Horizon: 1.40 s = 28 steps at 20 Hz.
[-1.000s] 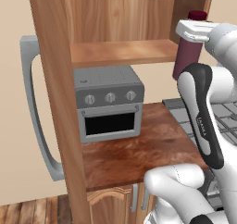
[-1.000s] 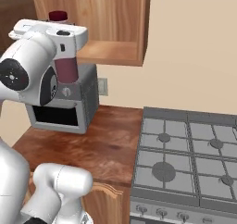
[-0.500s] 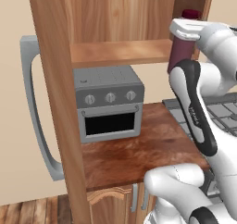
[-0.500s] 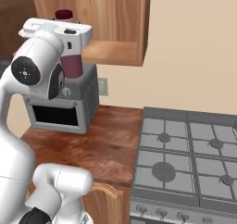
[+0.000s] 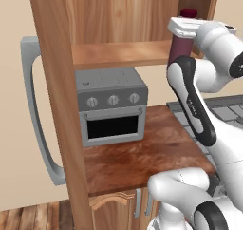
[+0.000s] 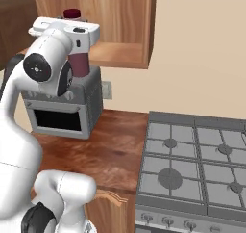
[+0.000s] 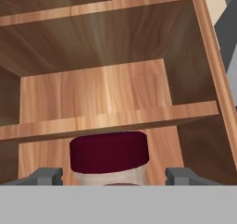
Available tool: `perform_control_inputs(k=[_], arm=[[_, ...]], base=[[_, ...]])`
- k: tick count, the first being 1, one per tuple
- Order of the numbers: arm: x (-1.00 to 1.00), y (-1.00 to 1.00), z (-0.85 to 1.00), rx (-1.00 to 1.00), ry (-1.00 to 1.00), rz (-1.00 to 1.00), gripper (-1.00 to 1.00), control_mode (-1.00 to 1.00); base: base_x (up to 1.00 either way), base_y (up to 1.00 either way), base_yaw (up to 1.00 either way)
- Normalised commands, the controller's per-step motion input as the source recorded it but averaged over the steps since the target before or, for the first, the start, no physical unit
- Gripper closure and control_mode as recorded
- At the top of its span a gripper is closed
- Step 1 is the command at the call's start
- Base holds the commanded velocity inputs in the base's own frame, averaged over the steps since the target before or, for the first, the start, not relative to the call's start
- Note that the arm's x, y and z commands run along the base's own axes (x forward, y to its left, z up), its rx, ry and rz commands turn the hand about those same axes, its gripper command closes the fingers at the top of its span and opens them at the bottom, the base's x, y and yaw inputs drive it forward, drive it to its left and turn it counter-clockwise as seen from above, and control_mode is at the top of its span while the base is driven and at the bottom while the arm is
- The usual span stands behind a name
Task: Pick the juice from the counter and place it in the open cabinet.
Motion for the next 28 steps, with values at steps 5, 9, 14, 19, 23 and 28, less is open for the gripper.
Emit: perform_control_inputs(k=[5,9,14,19,23,28], arm=[[0.16,0.0,0.09,0.0,-0.05,0.0,1.0,-1.0],[0.16,0.0,0.04,0.0,-0.03,0.0,1.0,-1.0],[0.21,0.0,0.06,0.0,0.0,0.0,1.0,-1.0],[0.16,0.0,0.0,0.0,0.0,0.0,1.0,-1.0],[0.21,0.0,0.0,0.0,0.0,0.0,1.0,-1.0],[0.26,0.0,0.0,0.0,0.0,0.0,1.0,-1.0]], base=[[0.0,0.0,0.0],[0.0,0.0,0.0],[0.0,0.0,0.0],[0.0,0.0,0.0],[0.0,0.0,0.0],[0.0,0.0,0.0]])
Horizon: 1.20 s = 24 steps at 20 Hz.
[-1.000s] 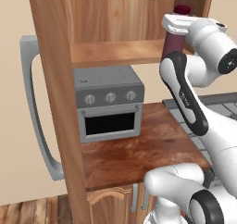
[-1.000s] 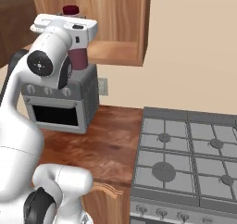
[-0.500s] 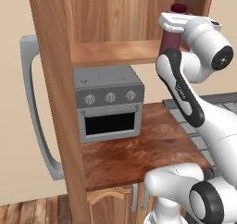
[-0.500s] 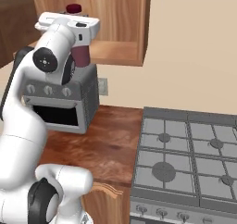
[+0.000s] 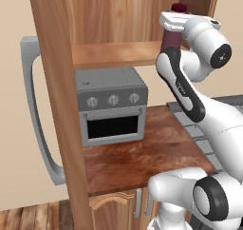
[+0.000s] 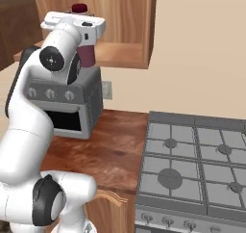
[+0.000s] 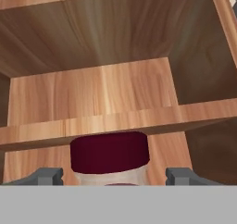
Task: Pick the juice from the counter and place it in the open cabinet.
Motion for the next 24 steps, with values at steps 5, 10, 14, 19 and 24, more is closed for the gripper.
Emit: perform_control_inputs(k=[5,10,14,19,24], arm=[[0.26,0.0,0.0,0.0,0.0,0.0,1.0,-1.0],[0.31,0.0,0.0,0.0,0.0,0.0,1.0,-1.0],[0.35,0.0,0.0,0.0,0.0,0.0,1.0,-1.0],[0.31,0.0,0.0,0.0,0.0,0.0,1.0,-1.0],[0.33,0.01,0.0,0.0,0.0,0.0,1.0,-1.0]], base=[[0.0,0.0,0.0],[0.0,0.0,0.0],[0.0,0.0,0.0],[0.0,0.0,0.0],[0.0,0.0,0.0]])
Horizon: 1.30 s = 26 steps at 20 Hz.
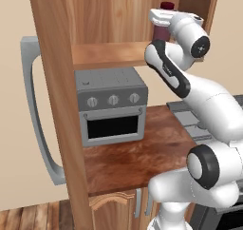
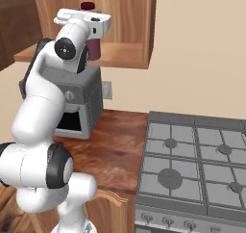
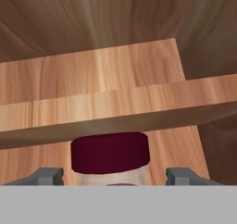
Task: Pick the juice from the counter and place it in the open cabinet.
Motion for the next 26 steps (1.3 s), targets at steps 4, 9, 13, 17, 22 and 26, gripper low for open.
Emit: perform_control_inputs(k=[4,9,13,17,22,26], arm=[[0.29,0.06,0.0,0.0,0.0,0.0,1.0,-1.0],[0.28,0.04,0.0,0.0,0.0,0.0,1.0,-1.0],[0.31,0.01,0.0,0.0,0.02,0.0,1.0,-1.0],[0.35,0.01,0.0,0.0,0.02,0.0,1.0,-1.0],[0.26,0.01,0.0,0.0,0.05,0.0,1.0,-1.0],[0.11,0.0,0.0,0.0,0.11,0.0,1.0,-1.0]], base=[[0.0,0.0,0.0],[0.0,0.0,0.0],[0.0,0.0,0.0],[0.0,0.0,0.0],[0.0,0.0,0.0],[0.0,0.0,0.0]])
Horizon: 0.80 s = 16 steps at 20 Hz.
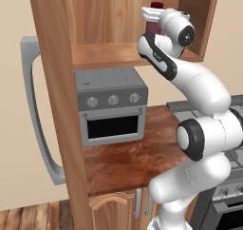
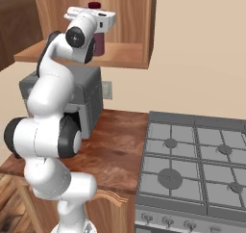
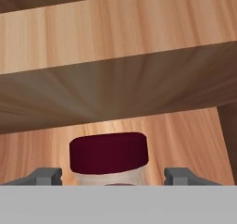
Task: Pick the juice from the counter and place it in the open cabinet.
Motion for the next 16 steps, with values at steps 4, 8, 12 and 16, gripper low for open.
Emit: perform_control_inputs(k=[4,8,12,16], arm=[[0.02,0.0,0.0,0.0,0.11,0.0,1.0,-1.0],[0.0,0.0,-0.03,0.0,0.07,0.0,1.0,-1.0],[0.0,0.0,-0.02,0.0,0.01,0.0,1.0,-1.0],[0.0,0.0,0.0,0.0,0.0,0.0,1.0,-1.0]], base=[[0.0,0.0,0.0],[0.0,0.0,0.0],[0.0,0.0,0.0],[0.0,0.0,0.0]])
